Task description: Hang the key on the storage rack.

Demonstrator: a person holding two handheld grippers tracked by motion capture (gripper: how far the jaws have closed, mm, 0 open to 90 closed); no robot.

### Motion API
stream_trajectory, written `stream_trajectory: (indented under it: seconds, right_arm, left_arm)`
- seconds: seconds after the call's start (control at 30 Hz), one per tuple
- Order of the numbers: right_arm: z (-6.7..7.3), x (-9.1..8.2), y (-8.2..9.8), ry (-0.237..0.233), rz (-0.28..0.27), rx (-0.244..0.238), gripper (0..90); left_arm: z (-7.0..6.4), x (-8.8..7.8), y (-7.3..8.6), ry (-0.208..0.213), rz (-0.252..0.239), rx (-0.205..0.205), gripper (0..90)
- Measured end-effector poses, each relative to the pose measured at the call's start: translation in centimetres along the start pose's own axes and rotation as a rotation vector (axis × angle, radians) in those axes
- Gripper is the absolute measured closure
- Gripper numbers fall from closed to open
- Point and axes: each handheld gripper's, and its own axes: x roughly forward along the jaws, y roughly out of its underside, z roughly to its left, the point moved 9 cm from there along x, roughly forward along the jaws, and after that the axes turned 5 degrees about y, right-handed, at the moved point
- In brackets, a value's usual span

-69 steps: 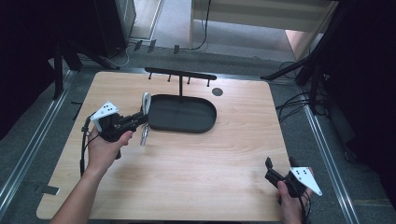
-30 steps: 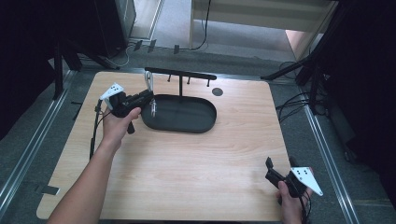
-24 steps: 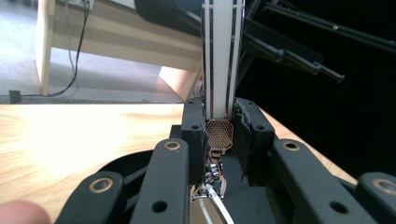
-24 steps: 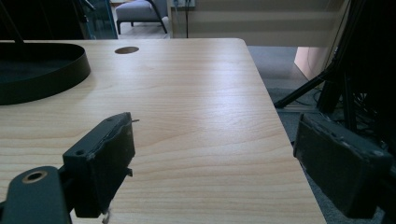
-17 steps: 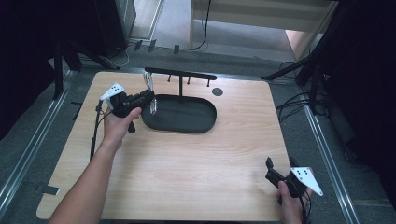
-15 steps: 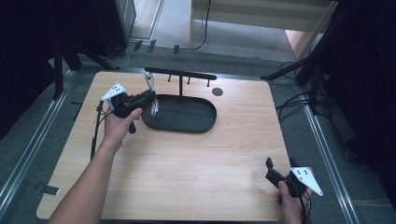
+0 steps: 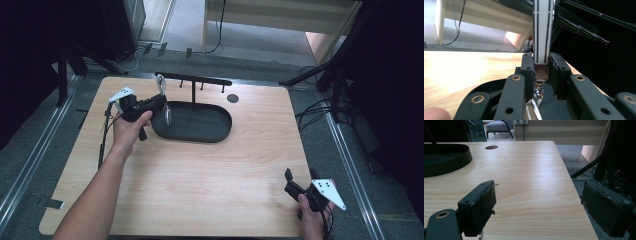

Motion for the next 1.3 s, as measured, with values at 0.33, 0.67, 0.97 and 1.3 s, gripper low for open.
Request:
stream_trajectory:
  seconds: [0.33,0.67,0.97,1.3]
  right_arm:
    - [0.0,0.0,0.0,0.000,0.000,0.002,12.0]
    - [0.0,0.0,0.0,-0.002,0.000,0.002,12.0]
    - [0.1,0.0,0.0,0.000,0.003,0.001,12.0]
    - [0.1,0.0,0.0,0.000,0.002,-0.009,12.1]
  left_arm:
    - [1.0,-0.1,-0.2,-0.067,-0.036,-0.057,69.0]
    - [0.9,-1.0,-0.4,-0.086,-0.055,-0.058,63.9]
    - [-0.6,-2.2,-0.3,-0.148,-0.046,0.072,46.6]
    - [-0.9,-4.6,0.0,-0.258,-0.013,0.095,12.8]
